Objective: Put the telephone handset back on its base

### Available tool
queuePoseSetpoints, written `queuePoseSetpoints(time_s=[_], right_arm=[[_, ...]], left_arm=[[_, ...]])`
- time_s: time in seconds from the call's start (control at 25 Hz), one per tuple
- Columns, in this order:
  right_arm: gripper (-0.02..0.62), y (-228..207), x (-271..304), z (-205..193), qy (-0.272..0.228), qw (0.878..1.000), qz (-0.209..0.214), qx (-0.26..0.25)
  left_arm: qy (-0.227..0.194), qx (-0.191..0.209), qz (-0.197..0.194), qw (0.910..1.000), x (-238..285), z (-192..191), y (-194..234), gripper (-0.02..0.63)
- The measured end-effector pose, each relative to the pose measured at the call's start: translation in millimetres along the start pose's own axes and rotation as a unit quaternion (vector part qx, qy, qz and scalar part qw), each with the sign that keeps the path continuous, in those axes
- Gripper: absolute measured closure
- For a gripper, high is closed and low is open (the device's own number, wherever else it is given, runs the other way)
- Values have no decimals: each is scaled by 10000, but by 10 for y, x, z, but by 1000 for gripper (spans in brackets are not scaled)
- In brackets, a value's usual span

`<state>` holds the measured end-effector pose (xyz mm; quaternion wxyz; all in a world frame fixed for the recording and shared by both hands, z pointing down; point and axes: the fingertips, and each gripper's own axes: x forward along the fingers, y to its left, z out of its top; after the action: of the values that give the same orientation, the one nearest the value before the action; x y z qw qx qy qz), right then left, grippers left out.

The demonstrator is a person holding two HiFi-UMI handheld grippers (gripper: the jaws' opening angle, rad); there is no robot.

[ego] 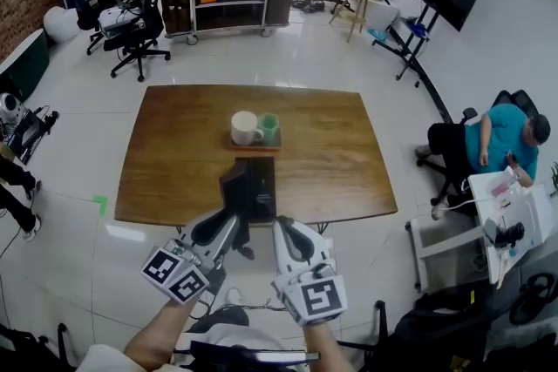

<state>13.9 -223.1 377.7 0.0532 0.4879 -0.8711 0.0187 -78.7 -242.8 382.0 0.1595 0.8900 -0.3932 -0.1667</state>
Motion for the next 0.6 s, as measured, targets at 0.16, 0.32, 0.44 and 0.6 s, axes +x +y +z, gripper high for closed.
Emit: queuePoseSetpoints(time_s=[0.16, 0.32, 0.44, 0.6], right_arm=[[595, -69, 192, -79, 92, 9999, -47, 55], [595, -107, 365, -143, 168, 9998, -51, 82], [595, -127, 470, -200, 238, 9996, -53, 120], [595, -165, 558, -293, 349, 9992, -86, 172]], left_arm=[[172, -252, 41, 9995, 140, -125, 310, 537], [389, -601, 37, 9974, 264, -288, 597, 537], [462, -1058, 57, 9933, 334, -395, 812, 537], [547, -1579, 114, 9859, 428, -542, 1092, 537]])
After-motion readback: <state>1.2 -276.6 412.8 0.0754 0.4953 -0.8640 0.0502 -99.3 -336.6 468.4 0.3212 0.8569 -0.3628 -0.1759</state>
